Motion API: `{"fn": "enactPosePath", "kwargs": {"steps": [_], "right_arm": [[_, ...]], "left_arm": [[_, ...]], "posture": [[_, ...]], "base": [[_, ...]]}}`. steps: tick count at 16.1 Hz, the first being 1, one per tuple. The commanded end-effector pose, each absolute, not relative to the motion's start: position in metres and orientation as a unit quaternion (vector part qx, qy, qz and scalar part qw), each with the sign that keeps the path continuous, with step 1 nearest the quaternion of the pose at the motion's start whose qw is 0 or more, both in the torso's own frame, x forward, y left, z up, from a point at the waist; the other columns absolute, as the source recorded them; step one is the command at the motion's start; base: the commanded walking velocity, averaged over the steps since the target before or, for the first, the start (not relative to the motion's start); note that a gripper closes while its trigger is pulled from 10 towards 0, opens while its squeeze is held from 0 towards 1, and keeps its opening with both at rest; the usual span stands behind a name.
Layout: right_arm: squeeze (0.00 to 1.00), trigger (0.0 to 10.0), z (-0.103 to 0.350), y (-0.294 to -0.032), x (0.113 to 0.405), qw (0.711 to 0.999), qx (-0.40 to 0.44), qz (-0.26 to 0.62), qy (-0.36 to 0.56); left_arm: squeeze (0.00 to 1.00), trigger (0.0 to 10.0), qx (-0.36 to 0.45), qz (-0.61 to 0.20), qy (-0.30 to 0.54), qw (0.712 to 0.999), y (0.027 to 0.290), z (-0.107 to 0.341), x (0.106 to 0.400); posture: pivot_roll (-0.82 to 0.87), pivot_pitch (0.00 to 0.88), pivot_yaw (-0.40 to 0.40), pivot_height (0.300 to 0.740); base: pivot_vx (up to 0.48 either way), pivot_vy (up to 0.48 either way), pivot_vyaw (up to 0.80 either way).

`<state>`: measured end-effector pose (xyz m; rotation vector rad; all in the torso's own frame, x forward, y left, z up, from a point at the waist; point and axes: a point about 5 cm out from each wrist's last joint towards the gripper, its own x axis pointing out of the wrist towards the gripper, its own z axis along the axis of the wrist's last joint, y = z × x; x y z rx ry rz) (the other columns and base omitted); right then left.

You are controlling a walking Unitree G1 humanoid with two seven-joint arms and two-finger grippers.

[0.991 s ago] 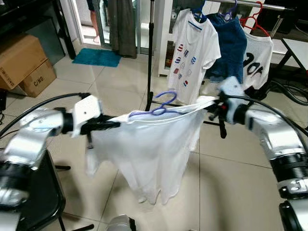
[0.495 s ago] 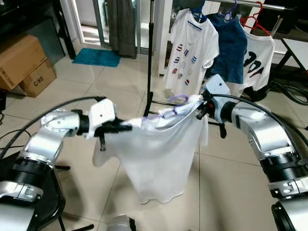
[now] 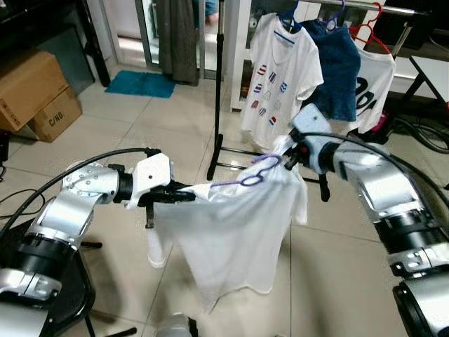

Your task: Hang hanger

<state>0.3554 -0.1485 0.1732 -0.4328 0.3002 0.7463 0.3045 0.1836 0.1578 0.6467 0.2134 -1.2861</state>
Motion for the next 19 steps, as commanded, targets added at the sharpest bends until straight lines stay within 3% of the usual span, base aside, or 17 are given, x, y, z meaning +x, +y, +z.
{"fn": "enactPosePath", "kwargs": {"steps": [1,2,3,5,6,11,13,15,19], "right_arm": [[0.31,10.0,0.182,-0.140,0.358,0.885,-0.213,0.391,0.133],[0.95,10.0,0.182,-0.138,0.359,0.880,-0.222,0.398,0.136],[1.00,10.0,0.181,-0.135,0.360,0.863,-0.243,0.419,0.143],[1.00,10.0,0.184,-0.136,0.362,0.819,-0.306,0.458,0.160],[1.00,10.0,0.190,-0.139,0.361,0.782,-0.353,0.485,0.170],[1.00,10.0,0.214,-0.148,0.365,0.717,-0.437,0.516,0.168],[1.00,10.0,0.220,-0.149,0.360,0.671,-0.450,0.561,0.176],[1.00,10.0,0.221,-0.148,0.352,0.648,-0.411,0.616,0.176],[1.00,10.0,0.219,-0.147,0.349,0.647,-0.346,0.657,0.174]], "left_arm": [[0.00,0.0,0.297,-0.604,0.074,0.736,0.175,0.164,0.302],[0.00,0.0,0.297,-0.605,0.073,0.736,0.174,0.164,0.302],[0.00,0.0,0.296,-0.603,0.076,0.736,0.174,0.163,0.302],[0.00,0.0,0.300,-0.591,0.090,0.744,0.180,0.160,0.302],[0.00,0.0,0.300,-0.585,0.096,0.748,0.185,0.159,0.301],[0.00,0.0,0.292,-0.573,0.096,0.760,0.189,0.160,0.299],[0.00,0.0,0.281,-0.575,0.088,0.763,0.186,0.160,0.297],[0.00,0.0,0.280,-0.571,0.086,0.767,0.188,0.161,0.297],[0.00,0.0,0.281,-0.565,0.088,0.771,0.193,0.162,0.297]], "posture": [[0.01,0.000,-0.039,0.740],[0.01,0.000,-0.042,0.740],[0.01,0.000,-0.047,0.740],[0.01,0.000,-0.056,0.740],[0.01,0.000,-0.065,0.740],[0.00,0.000,-0.080,0.740],[0.00,0.000,-0.091,0.740],[0.00,0.000,-0.094,0.740],[0.00,0.000,-0.094,0.740]], "base": [[0.000,0.000,0.00],[0.000,0.000,0.00],[0.000,0.000,0.00],[0.000,0.000,0.00],[0.000,0.000,0.00],[0.000,0.000,0.00],[0.000,0.000,0.00],[0.000,0.000,0.00],[0.000,0.000,0.00]]}}
